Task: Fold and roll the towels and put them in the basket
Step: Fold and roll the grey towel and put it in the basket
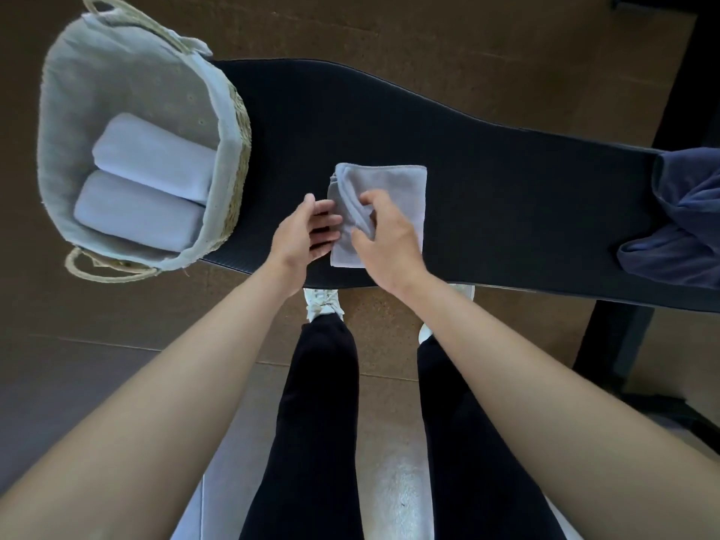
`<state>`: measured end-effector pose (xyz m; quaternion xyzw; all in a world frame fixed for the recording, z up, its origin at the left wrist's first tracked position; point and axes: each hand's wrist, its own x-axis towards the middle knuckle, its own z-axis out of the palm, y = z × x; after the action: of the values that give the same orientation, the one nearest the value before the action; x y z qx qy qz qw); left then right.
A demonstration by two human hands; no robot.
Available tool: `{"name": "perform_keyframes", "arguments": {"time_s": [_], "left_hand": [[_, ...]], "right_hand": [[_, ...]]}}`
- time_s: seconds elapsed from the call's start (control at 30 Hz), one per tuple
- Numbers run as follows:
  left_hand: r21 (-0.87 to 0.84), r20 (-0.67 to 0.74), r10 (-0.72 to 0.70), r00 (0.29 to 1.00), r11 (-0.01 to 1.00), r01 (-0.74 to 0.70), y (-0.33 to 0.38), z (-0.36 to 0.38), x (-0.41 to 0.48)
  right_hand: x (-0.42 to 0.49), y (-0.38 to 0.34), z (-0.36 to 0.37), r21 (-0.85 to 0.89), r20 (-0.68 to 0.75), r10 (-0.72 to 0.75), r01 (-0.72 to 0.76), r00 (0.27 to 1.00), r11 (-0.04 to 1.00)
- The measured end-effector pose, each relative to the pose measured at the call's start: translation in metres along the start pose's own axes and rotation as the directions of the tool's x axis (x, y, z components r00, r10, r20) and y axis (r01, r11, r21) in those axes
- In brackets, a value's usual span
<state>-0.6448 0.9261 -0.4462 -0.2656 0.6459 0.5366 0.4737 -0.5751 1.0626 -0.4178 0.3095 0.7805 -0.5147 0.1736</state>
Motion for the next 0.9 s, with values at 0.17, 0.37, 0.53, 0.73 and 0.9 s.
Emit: {"name": "perform_keyframes", "arguments": {"time_s": [0.17, 0.37, 0.53, 0.73, 0.9], "left_hand": [[0.059, 0.020, 0.054, 0.998, 0.997, -0.055, -0.003, -0.001, 0.008], [0.465, -0.076, 0.311, 0.947, 0.852, -0.242, -0.005, 0.007, 0.012], [0.532, -0.073, 0.403, 0.912, 0.789, -0.306, -0.002, 0.013, 0.010], [0.416, 0.015, 0.426, 0.905, 0.820, -0.393, 0.000, 0.027, 0.002], [0.656, -0.028, 0.515, 0.856, 0.656, -0.373, -0.010, 0.029, 0.015]], "right_hand": [[0.010, 0.005, 0.021, -0.083, 0.235, 0.038, -0.019, 0.971, 0.996], [-0.001, 0.036, -0.005, -0.154, -0.150, 0.028, -0.051, 0.988, 0.987], [-0.007, 0.064, -0.026, -0.008, -0.257, 0.328, -0.341, 0.909, 0.940], [-0.001, 0.074, -0.035, 0.197, -0.179, 0.379, -0.344, 0.908, 0.918], [-0.005, 0.083, -0.038, -0.269, -0.346, 0.051, -0.151, 0.937, 0.951]]}}
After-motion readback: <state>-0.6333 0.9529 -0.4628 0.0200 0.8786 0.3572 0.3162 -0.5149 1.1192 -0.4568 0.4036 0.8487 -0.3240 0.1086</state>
